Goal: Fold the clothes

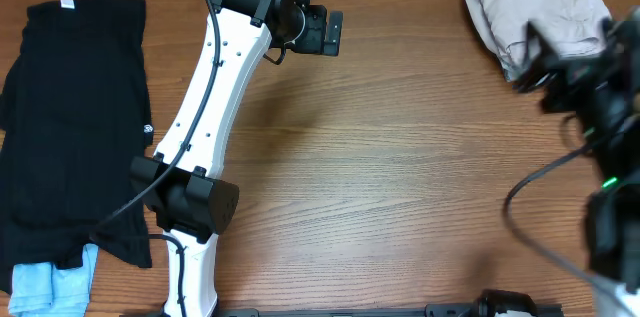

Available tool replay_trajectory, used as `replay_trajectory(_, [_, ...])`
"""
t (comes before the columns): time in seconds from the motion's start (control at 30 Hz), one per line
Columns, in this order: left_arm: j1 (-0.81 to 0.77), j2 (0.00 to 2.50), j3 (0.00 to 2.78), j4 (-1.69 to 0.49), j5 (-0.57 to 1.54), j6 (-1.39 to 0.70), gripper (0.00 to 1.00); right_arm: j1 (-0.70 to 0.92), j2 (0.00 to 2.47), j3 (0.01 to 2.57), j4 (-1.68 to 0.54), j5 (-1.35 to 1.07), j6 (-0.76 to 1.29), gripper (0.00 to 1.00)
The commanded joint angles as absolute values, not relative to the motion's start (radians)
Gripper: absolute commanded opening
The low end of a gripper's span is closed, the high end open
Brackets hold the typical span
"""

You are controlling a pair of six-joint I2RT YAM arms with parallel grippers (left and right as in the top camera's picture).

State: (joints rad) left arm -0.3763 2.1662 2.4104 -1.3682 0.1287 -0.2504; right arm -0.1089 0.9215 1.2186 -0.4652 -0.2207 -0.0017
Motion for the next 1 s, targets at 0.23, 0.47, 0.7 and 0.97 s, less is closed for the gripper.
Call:
replay_trajectory(0.23, [-0.380, 2.155, 2.424, -1.369, 0.120, -0.224, 1.00, -0.012, 0.427, 0.397, -0.118, -0.212, 0.001, 1.00])
replay_trajectory(0.47, [-0.380, 2.155, 2.424, -1.368, 0.120, -0.224, 1.00, 0.033, 0.141, 0.117, -0.102, -0.173, 0.005, 1.00])
replay_trajectory(0.7, [-0.380, 2.155, 2.424, -1.368, 0.120, -0.224, 1.00, 0.096, 0.048, 0.007, -0.042, -0.133, 0.010, 1.00])
replay_trajectory(0.97, [-0.380, 2.155, 2.424, -1.368, 0.120, -0.224, 1.00, 0.099, 0.020, 0.008, -0.070, -0.133, 0.012, 1.00])
